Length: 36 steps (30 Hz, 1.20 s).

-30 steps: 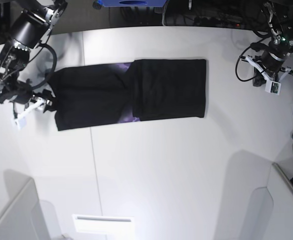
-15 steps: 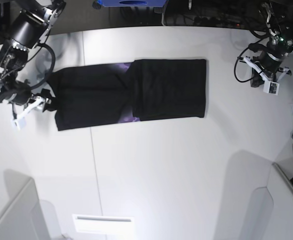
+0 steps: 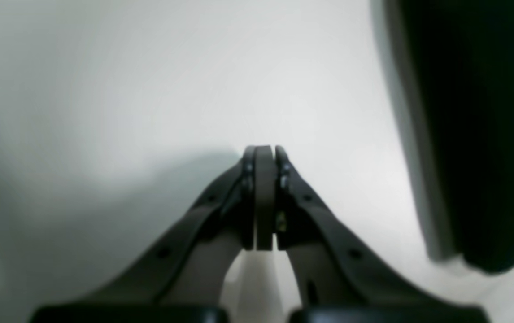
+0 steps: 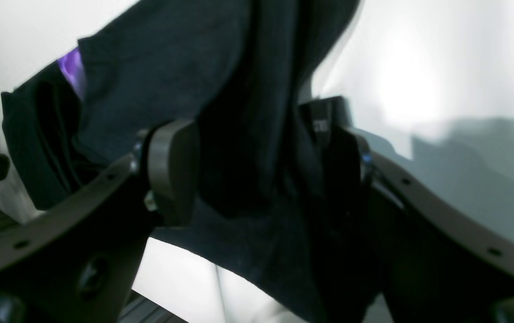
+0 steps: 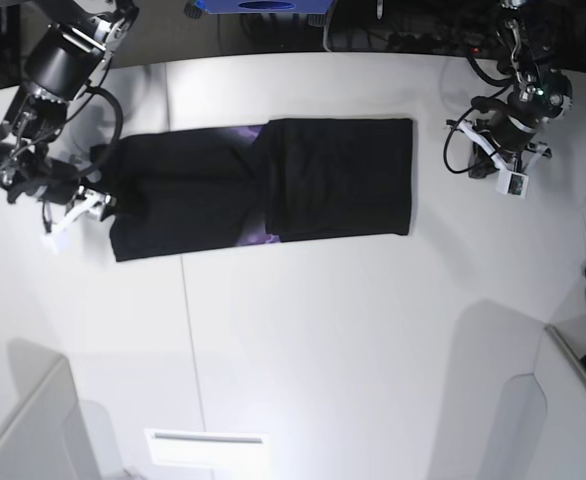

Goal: Fold the T-shirt properly
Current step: 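Grasp the folded edge with the left gripper, right gripper at the other end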

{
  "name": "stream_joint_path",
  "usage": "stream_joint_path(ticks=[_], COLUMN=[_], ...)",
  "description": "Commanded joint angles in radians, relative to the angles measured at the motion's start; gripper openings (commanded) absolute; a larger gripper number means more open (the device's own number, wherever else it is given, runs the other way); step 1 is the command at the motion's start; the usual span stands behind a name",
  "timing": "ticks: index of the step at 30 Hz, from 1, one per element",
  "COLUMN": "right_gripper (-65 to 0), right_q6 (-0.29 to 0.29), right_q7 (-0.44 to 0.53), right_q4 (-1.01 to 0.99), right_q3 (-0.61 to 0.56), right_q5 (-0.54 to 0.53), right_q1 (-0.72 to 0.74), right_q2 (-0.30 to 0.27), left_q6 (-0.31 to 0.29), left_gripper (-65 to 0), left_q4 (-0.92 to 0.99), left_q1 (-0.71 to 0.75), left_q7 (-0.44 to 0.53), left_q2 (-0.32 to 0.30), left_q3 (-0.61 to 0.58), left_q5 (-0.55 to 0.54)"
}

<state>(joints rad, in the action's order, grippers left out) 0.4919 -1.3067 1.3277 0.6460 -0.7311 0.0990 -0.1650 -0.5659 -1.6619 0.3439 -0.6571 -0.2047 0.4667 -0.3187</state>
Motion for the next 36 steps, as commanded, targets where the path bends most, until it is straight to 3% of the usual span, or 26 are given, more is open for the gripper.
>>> stream_joint_path(ticks=[1,12,27,36], right_gripper=[-24.6,-24.6,-24.8,-24.8], right_q6=[0.008,0.009,0.009,0.008], right_q7=[0.008,0.069,0.103,0.106], right_q4=[0.014,0.014,0.014,0.014], right_q3=[0.001,-0.110,-0.111,-0.114], right_q5=[-0.015,-0.023,-0.017,-0.015], right_q1=[0.017,-0.054,-0.048,-0.051], right_q2=[-0.021,0.005,0.006,0.006], left_q6=[-0.001,-0.001,0.004,0.004], left_gripper=[-65.0,-65.0,-65.0,-65.0], left_q4=[-0.013,-0.008,0.036,0.032], left_q1=[-0.001,-0.012,-0.033,-0.032], left_q7=[0.021,0.021,0.023,0.023], left_q2=[-0.011,-0.008,-0.002,0.011], left_q3=[0.004,0.002,-0.110,-0.107], left_q5=[-0.010,-0.010,-0.010,-0.010])
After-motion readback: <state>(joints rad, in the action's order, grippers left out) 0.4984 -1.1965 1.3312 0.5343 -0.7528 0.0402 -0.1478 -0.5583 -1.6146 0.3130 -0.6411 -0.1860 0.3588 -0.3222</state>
